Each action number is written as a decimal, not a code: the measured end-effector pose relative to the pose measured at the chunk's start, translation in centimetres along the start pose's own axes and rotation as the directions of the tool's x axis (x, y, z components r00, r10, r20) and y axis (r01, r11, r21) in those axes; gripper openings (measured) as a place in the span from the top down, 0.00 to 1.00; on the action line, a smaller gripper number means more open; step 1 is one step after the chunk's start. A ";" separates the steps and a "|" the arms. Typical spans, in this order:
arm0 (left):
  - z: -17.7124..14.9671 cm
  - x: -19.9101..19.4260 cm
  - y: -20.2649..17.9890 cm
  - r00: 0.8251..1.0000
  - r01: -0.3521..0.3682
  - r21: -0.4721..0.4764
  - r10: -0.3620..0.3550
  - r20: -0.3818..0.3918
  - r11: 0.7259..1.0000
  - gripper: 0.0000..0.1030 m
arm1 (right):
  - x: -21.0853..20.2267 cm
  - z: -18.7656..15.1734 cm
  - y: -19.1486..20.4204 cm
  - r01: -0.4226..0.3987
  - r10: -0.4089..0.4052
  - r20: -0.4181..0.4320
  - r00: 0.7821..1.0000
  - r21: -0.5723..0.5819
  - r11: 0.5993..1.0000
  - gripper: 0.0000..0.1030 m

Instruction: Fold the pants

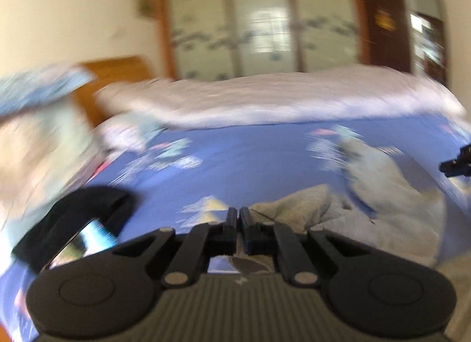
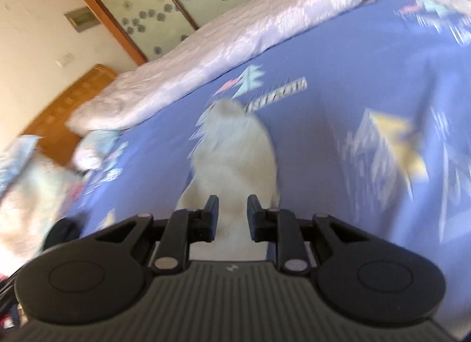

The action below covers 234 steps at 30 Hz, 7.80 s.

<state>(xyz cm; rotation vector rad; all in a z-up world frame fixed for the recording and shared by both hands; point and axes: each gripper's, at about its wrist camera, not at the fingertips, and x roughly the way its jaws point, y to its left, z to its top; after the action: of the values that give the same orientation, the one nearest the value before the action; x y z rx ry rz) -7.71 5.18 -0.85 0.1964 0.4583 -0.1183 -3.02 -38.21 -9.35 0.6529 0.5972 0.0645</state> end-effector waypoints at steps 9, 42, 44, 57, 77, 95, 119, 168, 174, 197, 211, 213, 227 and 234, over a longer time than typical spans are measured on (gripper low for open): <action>-3.5 -0.2 8.4 0.987 -0.121 -0.255 0.089 -0.132 0.959 0.96 | 12.7 7.9 -1.0 0.083 -0.087 -0.075 0.993 -0.053 0.995 0.47; -1.1 1.4 0.4 0.961 0.251 -0.106 -0.261 -0.093 0.962 0.80 | -16.3 8.0 -10.1 0.541 -0.579 0.298 0.758 0.209 0.815 0.58; -1.0 2.1 -1.2 0.947 0.297 -0.054 -0.302 -0.111 0.953 0.56 | -15.8 5.6 -12.9 0.443 -0.512 0.232 0.827 0.292 0.848 0.58; -1.4 9.5 -7.8 0.884 0.402 0.111 -0.354 -0.306 0.909 0.80 | -19.6 -1.5 -18.3 0.497 -0.569 0.192 0.800 0.320 0.806 0.58; 3.9 15.7 -1.4 0.961 0.108 -0.123 -0.136 -0.243 0.986 0.87 | -16.0 -3.1 -23.2 0.613 -0.635 0.073 0.769 0.198 0.765 0.53; 3.3 19.9 -3.0 0.952 0.007 -0.020 -0.013 -0.307 1.000 0.71 | -11.5 9.0 -22.1 0.699 -0.710 0.172 0.683 0.130 0.703 0.73; -3.0 9.1 8.7 0.933 0.138 -0.356 -0.242 -0.268 0.924 0.22 | -9.0 -11.0 -1.4 -0.019 0.026 -0.056 0.998 0.127 0.992 0.63; -11.4 -2.5 16.7 0.951 0.055 -0.673 -0.244 -0.190 0.737 0.81 | -5.1 -17.2 7.1 0.021 -0.023 -0.225 0.974 -0.008 1.000 0.62; -13.6 -2.5 14.9 0.920 -0.047 -0.603 -0.201 -0.336 0.796 0.60 | -5.0 -17.1 7.6 0.002 -0.009 -0.234 0.972 -0.029 1.000 0.58; -8.9 -10.1 -11.2 0.912 0.401 0.228 -0.364 -0.189 0.887 0.45 | -29.0 -16.0 -16.6 0.299 -0.468 0.208 0.859 0.538 0.788 0.58; -14.2 -9.5 -19.9 0.908 0.418 0.594 -0.315 -0.275 0.687 0.96 | -27.1 -14.2 -21.1 0.266 -0.445 0.218 0.869 0.552 0.790 0.87; -13.6 -9.7 -19.5 0.889 0.457 0.562 -0.347 -0.298 0.690 0.96 | -26.4 -13.7 -20.8 0.334 -0.486 0.186 0.854 0.520 0.786 0.95; -12.5 -10.0 -18.4 0.779 0.621 0.404 -0.474 -0.411 0.671 0.92 | -30.8 -14.2 -24.1 0.461 -0.679 0.215 0.702 0.589 0.663 0.89; -10.3 -10.7 -15.8 0.761 0.644 0.325 -0.539 -0.360 0.692 0.79 | -33.1 -15.0 -20.5 0.390 -0.617 0.281 0.735 0.569 0.724 0.85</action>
<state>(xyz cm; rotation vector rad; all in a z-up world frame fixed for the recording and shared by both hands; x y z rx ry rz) -24.14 -7.28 -7.58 0.5017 0.7265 -0.8652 -41.25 -54.22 -14.33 0.9195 0.3115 -0.7883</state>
